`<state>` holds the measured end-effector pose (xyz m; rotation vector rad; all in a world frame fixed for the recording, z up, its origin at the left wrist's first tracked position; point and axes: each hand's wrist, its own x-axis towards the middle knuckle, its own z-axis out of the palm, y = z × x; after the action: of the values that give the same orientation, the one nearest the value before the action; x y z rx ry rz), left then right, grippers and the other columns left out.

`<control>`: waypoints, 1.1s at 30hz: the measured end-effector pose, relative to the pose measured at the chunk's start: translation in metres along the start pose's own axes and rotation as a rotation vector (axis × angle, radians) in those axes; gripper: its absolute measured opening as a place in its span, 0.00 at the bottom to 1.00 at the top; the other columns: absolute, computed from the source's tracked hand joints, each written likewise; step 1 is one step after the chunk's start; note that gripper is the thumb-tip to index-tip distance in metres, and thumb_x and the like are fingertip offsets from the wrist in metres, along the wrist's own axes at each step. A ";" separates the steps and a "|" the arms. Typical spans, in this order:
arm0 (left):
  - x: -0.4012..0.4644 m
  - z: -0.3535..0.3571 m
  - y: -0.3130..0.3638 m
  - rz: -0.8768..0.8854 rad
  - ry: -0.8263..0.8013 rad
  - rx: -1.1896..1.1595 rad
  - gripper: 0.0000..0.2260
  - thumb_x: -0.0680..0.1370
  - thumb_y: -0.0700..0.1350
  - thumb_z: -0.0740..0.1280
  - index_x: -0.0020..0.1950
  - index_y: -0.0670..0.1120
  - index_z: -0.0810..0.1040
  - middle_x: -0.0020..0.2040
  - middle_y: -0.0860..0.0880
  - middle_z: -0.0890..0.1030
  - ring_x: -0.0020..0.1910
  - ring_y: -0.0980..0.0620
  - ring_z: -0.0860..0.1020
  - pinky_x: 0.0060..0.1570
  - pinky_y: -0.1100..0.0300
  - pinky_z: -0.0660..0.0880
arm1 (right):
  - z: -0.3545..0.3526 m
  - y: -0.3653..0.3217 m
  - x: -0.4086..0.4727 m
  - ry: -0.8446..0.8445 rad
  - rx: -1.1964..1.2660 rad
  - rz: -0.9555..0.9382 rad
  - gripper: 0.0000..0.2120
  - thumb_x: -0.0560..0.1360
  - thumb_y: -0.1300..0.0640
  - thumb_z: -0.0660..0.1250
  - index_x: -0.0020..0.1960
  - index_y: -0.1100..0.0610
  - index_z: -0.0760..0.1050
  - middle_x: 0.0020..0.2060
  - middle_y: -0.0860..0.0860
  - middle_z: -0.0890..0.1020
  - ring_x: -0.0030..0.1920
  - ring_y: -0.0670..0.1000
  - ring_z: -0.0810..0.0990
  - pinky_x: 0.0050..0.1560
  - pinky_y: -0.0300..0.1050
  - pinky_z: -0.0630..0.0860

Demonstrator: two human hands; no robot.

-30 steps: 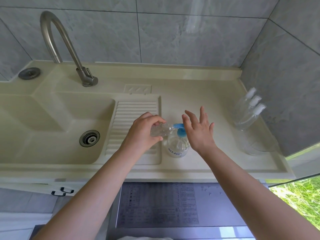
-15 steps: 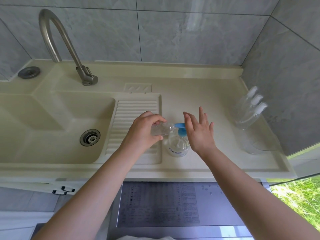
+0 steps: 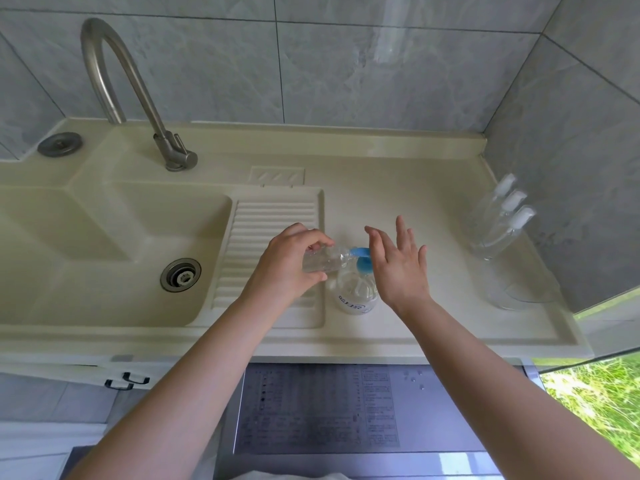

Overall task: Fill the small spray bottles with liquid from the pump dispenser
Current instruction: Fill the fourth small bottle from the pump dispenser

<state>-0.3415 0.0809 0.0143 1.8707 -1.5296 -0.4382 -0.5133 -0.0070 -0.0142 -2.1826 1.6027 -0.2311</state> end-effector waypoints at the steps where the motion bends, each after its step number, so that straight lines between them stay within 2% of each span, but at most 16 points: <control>1: 0.000 0.000 0.000 0.001 0.000 0.000 0.24 0.62 0.37 0.81 0.55 0.52 0.83 0.49 0.53 0.77 0.47 0.57 0.76 0.53 0.65 0.72 | 0.001 0.001 0.000 -0.002 -0.016 0.005 0.24 0.84 0.53 0.42 0.79 0.44 0.56 0.81 0.58 0.42 0.80 0.62 0.42 0.77 0.63 0.43; 3: 0.000 0.000 0.000 0.001 0.003 0.000 0.24 0.62 0.37 0.81 0.55 0.52 0.83 0.48 0.53 0.77 0.47 0.56 0.77 0.53 0.63 0.74 | 0.001 0.001 0.001 -0.028 -0.001 0.007 0.24 0.84 0.50 0.41 0.79 0.43 0.56 0.81 0.58 0.42 0.80 0.61 0.42 0.77 0.63 0.42; 5: 0.000 0.001 0.000 0.006 -0.001 0.005 0.24 0.62 0.37 0.81 0.55 0.52 0.83 0.48 0.53 0.77 0.47 0.56 0.77 0.52 0.64 0.73 | -0.004 0.000 0.003 -0.042 0.088 0.010 0.25 0.84 0.42 0.43 0.79 0.42 0.59 0.81 0.55 0.43 0.81 0.59 0.41 0.77 0.62 0.40; 7: 0.001 0.002 -0.001 0.010 0.001 0.001 0.24 0.62 0.37 0.81 0.55 0.52 0.83 0.48 0.54 0.77 0.46 0.58 0.76 0.51 0.71 0.70 | -0.009 -0.002 0.003 -0.026 0.180 0.011 0.27 0.82 0.38 0.43 0.78 0.42 0.61 0.81 0.53 0.43 0.81 0.56 0.41 0.77 0.61 0.38; 9: 0.001 0.001 0.000 0.006 0.007 0.000 0.24 0.62 0.37 0.81 0.55 0.52 0.83 0.48 0.53 0.77 0.46 0.59 0.76 0.49 0.78 0.66 | -0.009 -0.002 0.003 -0.028 0.155 -0.012 0.29 0.81 0.38 0.40 0.78 0.43 0.60 0.81 0.54 0.44 0.81 0.56 0.41 0.77 0.61 0.38; 10: 0.001 0.001 0.000 0.006 0.008 0.002 0.24 0.62 0.37 0.81 0.55 0.52 0.83 0.48 0.53 0.77 0.46 0.59 0.76 0.48 0.78 0.66 | -0.008 0.000 0.003 -0.038 0.099 -0.030 0.31 0.79 0.39 0.37 0.79 0.42 0.58 0.81 0.55 0.43 0.81 0.58 0.40 0.77 0.62 0.40; 12: 0.001 0.002 0.000 0.004 0.008 -0.001 0.24 0.62 0.38 0.81 0.55 0.52 0.83 0.48 0.53 0.77 0.46 0.58 0.76 0.50 0.72 0.70 | -0.002 0.002 0.001 -0.038 -0.004 -0.047 0.32 0.77 0.41 0.33 0.79 0.41 0.55 0.81 0.56 0.43 0.80 0.60 0.41 0.77 0.64 0.42; 15: 0.001 0.003 -0.001 0.009 0.004 0.002 0.24 0.61 0.38 0.81 0.54 0.53 0.83 0.47 0.53 0.77 0.46 0.57 0.77 0.53 0.62 0.75 | 0.001 0.000 0.001 -0.012 0.047 0.003 0.28 0.81 0.40 0.38 0.79 0.40 0.55 0.81 0.54 0.42 0.81 0.58 0.43 0.78 0.60 0.42; 20: 0.001 0.002 -0.002 0.012 -0.001 0.011 0.24 0.62 0.38 0.81 0.55 0.53 0.83 0.48 0.53 0.77 0.47 0.57 0.77 0.53 0.65 0.73 | -0.008 0.003 0.006 0.046 -0.080 0.023 0.35 0.78 0.32 0.42 0.81 0.44 0.46 0.80 0.57 0.38 0.80 0.59 0.39 0.78 0.61 0.39; 24: 0.000 0.004 -0.001 0.021 -0.004 0.002 0.24 0.62 0.38 0.81 0.55 0.52 0.83 0.47 0.53 0.77 0.47 0.57 0.77 0.53 0.65 0.73 | -0.006 0.007 0.009 0.017 -0.273 -0.028 0.37 0.74 0.35 0.32 0.82 0.44 0.40 0.79 0.60 0.34 0.79 0.63 0.36 0.77 0.66 0.40; 26: 0.000 0.005 -0.001 0.017 -0.009 0.003 0.24 0.62 0.38 0.81 0.55 0.52 0.83 0.47 0.52 0.77 0.47 0.56 0.77 0.53 0.65 0.73 | -0.004 0.007 0.010 -0.034 -0.278 -0.025 0.38 0.73 0.37 0.31 0.82 0.44 0.40 0.79 0.60 0.33 0.79 0.64 0.35 0.77 0.67 0.40; 29: 0.000 0.006 -0.001 0.016 -0.003 0.006 0.24 0.62 0.38 0.81 0.55 0.52 0.83 0.47 0.53 0.77 0.47 0.57 0.76 0.53 0.67 0.72 | -0.009 0.004 0.010 0.004 -0.226 -0.002 0.33 0.79 0.36 0.37 0.82 0.45 0.39 0.79 0.59 0.33 0.79 0.63 0.36 0.77 0.66 0.39; 33: 0.001 0.002 0.000 0.019 0.011 0.005 0.23 0.62 0.38 0.81 0.55 0.52 0.82 0.47 0.54 0.76 0.45 0.61 0.75 0.49 0.79 0.66 | -0.018 -0.004 0.010 0.132 -0.182 -0.050 0.34 0.81 0.34 0.45 0.82 0.46 0.40 0.80 0.58 0.35 0.80 0.61 0.37 0.76 0.65 0.37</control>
<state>-0.3424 0.0795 0.0134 1.8577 -1.5416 -0.4150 -0.5134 -0.0198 0.0028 -2.3920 1.7002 -0.2576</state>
